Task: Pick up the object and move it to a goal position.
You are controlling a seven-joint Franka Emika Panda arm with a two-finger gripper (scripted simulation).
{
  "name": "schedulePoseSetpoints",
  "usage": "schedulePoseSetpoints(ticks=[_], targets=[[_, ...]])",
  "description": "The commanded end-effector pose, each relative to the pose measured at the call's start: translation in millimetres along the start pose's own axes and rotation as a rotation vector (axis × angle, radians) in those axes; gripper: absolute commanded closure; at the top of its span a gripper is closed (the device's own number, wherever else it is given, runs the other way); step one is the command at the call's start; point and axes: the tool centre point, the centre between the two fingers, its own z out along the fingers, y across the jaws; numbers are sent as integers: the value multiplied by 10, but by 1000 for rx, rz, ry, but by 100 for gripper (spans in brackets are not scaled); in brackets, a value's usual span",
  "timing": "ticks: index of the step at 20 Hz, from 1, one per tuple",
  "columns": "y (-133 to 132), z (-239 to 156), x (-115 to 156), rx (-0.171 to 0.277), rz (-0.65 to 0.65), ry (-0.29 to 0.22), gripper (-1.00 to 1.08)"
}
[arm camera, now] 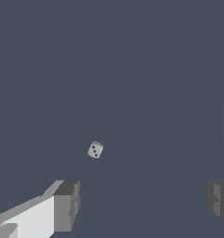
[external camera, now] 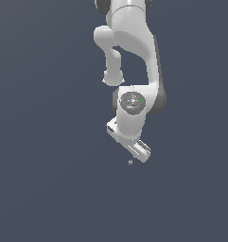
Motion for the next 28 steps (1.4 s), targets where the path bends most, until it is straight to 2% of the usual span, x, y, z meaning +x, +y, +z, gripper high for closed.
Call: schedulePoseSetpoints(ticks=[1,15,22,28], targets=[[-57,54,12,0,64,3,-92],[-332,329,44,3,373,22,-92],[-398,397,44,5,446,27,-92],[-409,410,42,5,457,28,-92]])
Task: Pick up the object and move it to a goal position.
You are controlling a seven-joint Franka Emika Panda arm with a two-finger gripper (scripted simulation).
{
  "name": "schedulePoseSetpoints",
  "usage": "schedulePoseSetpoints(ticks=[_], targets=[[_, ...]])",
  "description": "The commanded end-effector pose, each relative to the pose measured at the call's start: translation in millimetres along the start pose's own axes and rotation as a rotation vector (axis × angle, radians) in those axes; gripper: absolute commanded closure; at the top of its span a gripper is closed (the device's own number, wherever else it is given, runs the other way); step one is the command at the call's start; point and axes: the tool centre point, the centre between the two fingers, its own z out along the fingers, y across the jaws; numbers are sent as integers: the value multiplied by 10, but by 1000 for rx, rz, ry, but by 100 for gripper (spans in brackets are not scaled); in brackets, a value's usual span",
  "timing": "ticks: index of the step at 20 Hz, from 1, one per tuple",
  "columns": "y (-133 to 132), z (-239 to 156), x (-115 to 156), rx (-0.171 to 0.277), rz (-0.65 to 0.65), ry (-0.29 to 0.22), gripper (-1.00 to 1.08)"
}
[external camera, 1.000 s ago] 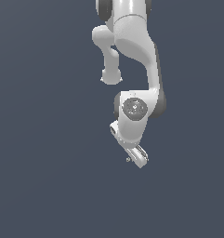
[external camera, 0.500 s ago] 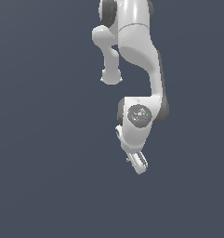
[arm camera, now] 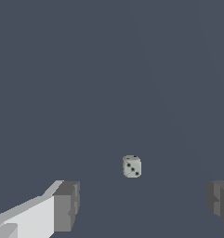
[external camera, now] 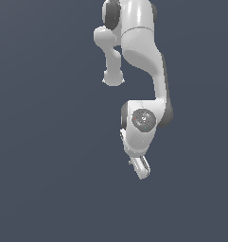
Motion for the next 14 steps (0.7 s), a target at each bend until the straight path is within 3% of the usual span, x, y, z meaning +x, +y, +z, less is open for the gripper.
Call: schedulePoseSetpoints(ticks=[1,14], targets=[[0,3,1,0,0,0,-92],[9,494,-2,1,5,0,-92]])
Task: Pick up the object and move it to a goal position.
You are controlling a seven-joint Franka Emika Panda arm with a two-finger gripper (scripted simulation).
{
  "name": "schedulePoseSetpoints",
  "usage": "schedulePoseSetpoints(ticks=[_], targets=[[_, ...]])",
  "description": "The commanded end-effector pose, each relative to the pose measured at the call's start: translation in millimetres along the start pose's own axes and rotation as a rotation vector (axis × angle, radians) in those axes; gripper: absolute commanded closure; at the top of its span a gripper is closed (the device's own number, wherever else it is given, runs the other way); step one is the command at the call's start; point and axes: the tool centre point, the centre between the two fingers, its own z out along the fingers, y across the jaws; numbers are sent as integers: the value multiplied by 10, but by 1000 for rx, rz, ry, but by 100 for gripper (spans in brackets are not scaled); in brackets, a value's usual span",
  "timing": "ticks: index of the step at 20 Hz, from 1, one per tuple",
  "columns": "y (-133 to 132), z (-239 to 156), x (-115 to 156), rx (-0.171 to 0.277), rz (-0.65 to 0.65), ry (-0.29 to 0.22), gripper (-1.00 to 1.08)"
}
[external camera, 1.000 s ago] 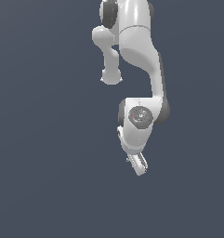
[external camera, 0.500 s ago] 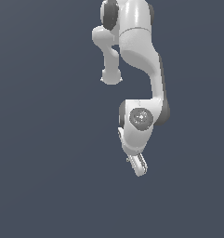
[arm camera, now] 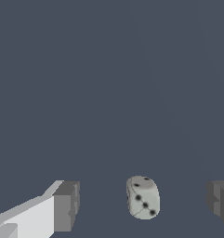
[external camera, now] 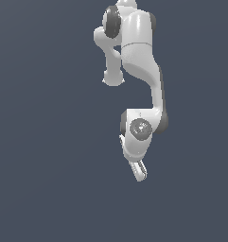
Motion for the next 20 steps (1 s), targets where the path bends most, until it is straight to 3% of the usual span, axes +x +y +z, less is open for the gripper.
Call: schedulePoseSetpoints(ticks=[1,4,5,20], targets=[[-9,52,0,2,0,0,-92],[-18,48,3,2,0,0,-92],[-18,48,3,2,0,0,108],[18,5,63,2,0,1,108]])
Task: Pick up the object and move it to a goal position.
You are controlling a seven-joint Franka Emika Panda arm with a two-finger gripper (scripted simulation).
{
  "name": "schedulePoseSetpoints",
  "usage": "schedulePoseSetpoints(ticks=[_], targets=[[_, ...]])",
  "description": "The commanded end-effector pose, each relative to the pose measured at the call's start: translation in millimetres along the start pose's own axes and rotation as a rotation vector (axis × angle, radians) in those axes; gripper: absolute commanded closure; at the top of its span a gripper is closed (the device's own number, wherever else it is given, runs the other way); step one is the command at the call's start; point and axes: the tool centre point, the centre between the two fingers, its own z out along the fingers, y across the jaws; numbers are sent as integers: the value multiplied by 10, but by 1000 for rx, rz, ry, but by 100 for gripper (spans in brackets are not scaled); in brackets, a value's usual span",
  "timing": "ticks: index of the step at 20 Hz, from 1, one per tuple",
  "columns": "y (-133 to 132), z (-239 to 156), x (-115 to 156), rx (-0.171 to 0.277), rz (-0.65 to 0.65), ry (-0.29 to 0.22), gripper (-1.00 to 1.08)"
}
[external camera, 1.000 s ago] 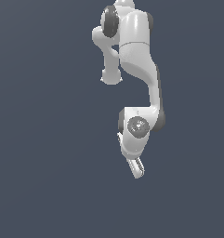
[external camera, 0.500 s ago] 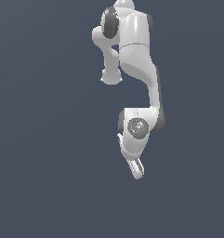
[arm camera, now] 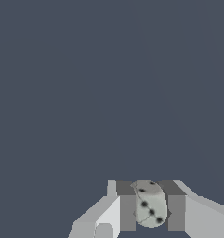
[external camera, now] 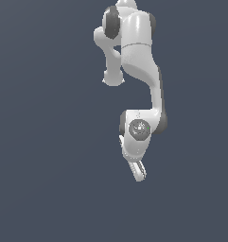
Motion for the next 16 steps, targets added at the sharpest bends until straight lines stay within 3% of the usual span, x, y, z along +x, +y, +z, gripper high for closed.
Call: schedulePoseSetpoints(ticks=[1,7,16], targets=[[32,-35,57,1,1,0,108],[219,-213,344,1,1,0,108],[701,-689,1113,1,1,-1,108]])
